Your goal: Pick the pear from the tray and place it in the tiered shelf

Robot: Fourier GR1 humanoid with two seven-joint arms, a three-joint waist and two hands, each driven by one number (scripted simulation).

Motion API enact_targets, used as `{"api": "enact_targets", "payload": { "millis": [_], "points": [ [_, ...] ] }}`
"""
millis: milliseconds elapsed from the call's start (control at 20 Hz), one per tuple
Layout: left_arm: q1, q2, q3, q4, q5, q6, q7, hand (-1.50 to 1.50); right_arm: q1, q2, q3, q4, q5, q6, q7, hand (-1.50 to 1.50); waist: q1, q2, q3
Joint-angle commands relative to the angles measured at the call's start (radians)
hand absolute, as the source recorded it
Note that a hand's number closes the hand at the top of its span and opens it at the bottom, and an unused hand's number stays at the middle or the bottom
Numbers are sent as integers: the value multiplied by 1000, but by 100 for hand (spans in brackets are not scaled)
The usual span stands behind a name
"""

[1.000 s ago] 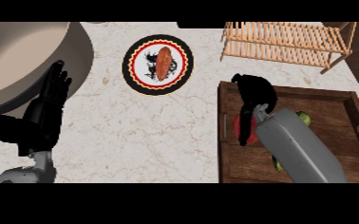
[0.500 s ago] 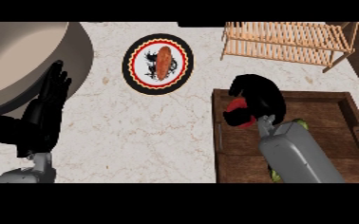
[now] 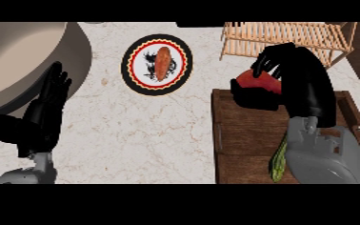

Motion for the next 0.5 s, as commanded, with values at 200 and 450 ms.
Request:
{"api": "enact_targets", "payload": {
  "millis": [200,450],
  "points": [
    [21,-32,-19,-2,-20,-7,-25,0,-116,-116,-199,-93,-3,142,117,150,11,5,0],
    [11,-31,-8,-22,-24,-26,-9,0,-169,-124,-261,-17,25,113,88,150,17,6,0]
  ]
}}
